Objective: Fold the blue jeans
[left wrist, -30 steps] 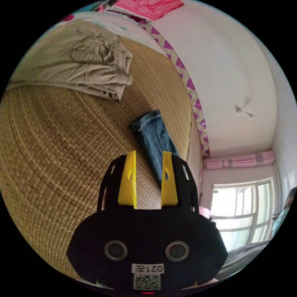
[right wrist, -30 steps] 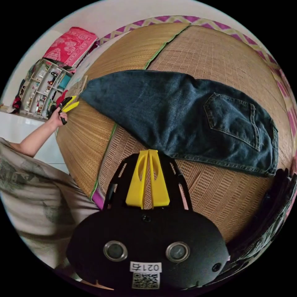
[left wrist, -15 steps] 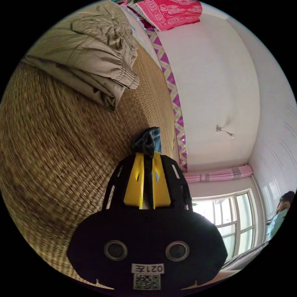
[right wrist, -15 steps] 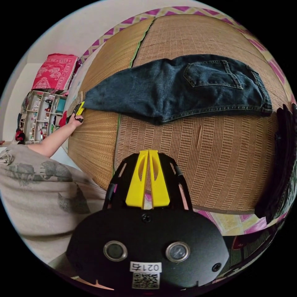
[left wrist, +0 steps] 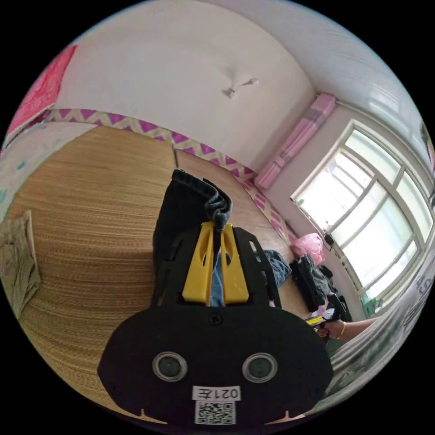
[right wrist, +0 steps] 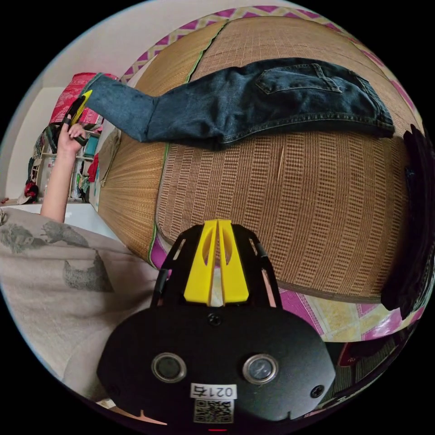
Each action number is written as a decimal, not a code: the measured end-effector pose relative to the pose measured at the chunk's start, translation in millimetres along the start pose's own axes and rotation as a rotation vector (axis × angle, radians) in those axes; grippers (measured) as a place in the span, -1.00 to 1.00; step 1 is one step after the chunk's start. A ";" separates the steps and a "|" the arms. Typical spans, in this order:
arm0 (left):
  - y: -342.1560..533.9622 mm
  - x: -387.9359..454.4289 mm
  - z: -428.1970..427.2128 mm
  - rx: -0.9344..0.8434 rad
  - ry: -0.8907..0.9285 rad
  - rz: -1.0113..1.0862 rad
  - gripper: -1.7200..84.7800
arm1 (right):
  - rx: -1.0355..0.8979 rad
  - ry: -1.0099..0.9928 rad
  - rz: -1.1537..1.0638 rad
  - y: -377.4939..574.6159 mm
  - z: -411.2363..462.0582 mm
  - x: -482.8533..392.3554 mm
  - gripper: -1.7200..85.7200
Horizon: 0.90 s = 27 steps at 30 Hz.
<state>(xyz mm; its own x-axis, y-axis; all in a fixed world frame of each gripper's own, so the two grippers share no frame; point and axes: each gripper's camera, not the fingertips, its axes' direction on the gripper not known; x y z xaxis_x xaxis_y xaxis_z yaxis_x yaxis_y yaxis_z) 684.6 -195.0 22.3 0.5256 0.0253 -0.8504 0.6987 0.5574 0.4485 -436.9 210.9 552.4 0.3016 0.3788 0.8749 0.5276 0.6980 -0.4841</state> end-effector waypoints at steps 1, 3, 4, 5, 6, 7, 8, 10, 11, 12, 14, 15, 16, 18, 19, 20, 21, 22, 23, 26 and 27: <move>-3.0 15.3 19.4 -0.031 0.011 0.021 -0.98 | 0.004 0.000 -0.002 7.8 11.8 3.8 -0.97; -5.8 66.5 101.5 -0.173 -0.012 0.102 -0.98 | 0.009 0.011 0.003 21.1 28.6 10.0 -0.97; -4.0 75.5 122.8 -0.211 -0.032 0.116 -0.98 | 0.017 0.019 0.018 31.4 39.3 15.0 -0.97; 2.5 87.0 165.6 -0.299 -0.080 0.125 -0.98 | 0.022 0.020 0.029 36.8 44.7 17.9 -0.97; 12.0 89.7 208.3 -0.400 -0.132 0.099 -0.98 | 0.034 0.008 0.059 48.3 55.7 24.5 -0.97; 17.8 88.8 227.7 -0.450 -0.155 0.084 -0.98 | 0.044 -0.013 0.093 60.1 67.1 31.5 -0.97; 27.7 85.3 257.9 -0.532 -0.170 0.050 -0.98 | 0.048 -0.025 0.112 66.3 73.1 35.0 -0.97; 24.1 91.0 269.9 -0.506 -0.195 0.055 -0.97 | 0.053 -0.057 0.174 89.9 97.9 47.0 -0.97; 12.8 96.7 272.8 -0.507 -0.206 0.055 -0.96 | 0.051 -0.058 0.186 94.9 104.1 49.2 -0.97; 1.1 104.2 273.6 -0.489 -0.210 0.081 -0.94 | 0.051 -0.059 0.203 103.3 116.3 52.8 -0.97; -14.6 117.9 274.6 -0.467 -0.177 0.172 -0.87 | 0.061 -0.068 0.212 109.8 134.7 56.7 -0.97; -23.7 123.0 278.5 -0.472 -0.143 0.214 -0.80 | 0.064 -0.080 0.212 109.0 148.5 59.1 -0.97; -28.1 123.7 281.7 -0.481 -0.124 0.224 -0.77 | 0.068 -0.089 0.214 104.3 162.2 61.0 -0.97; -44.3 121.4 298.1 -0.534 -0.091 0.247 -0.67 | 0.088 -0.100 0.215 90.6 180.3 61.7 -0.97; -49.6 121.6 298.6 -0.531 -0.097 0.258 -0.66 | 0.108 -0.113 0.209 78.4 190.5 60.4 -0.97; -61.1 121.7 301.3 -0.553 -0.089 0.278 -0.66 | 0.119 -0.119 0.204 71.3 195.5 59.3 -0.97; -73.2 119.6 302.2 -0.571 -0.069 0.291 -0.66 | 0.141 -0.129 0.193 55.6 205.3 56.5 -0.97; -79.1 117.1 301.3 -0.574 -0.058 0.293 -0.66 | 0.160 -0.135 0.181 38.0 214.9 53.7 -0.97; -90.9 108.3 296.9 -0.566 -0.021 0.282 -0.68 | 0.171 -0.137 0.175 28.6 219.5 52.4 -0.97; -120.9 76.0 277.6 -0.538 0.094 0.188 -0.73 | 0.291 -0.193 0.210 -17.6 237.5 56.6 -0.95; -136.2 70.0 262.2 -0.509 0.101 0.176 -0.76 | 0.389 -0.278 0.282 -31.5 243.4 68.2 -0.93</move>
<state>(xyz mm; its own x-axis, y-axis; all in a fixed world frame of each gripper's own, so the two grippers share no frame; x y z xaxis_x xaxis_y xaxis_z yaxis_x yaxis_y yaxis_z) 753.5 -486.8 -26.1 0.5467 0.2199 -0.8079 0.2680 0.8682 0.4176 -626.2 362.7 629.9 0.1402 0.6928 0.7074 0.1090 0.6993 -0.7064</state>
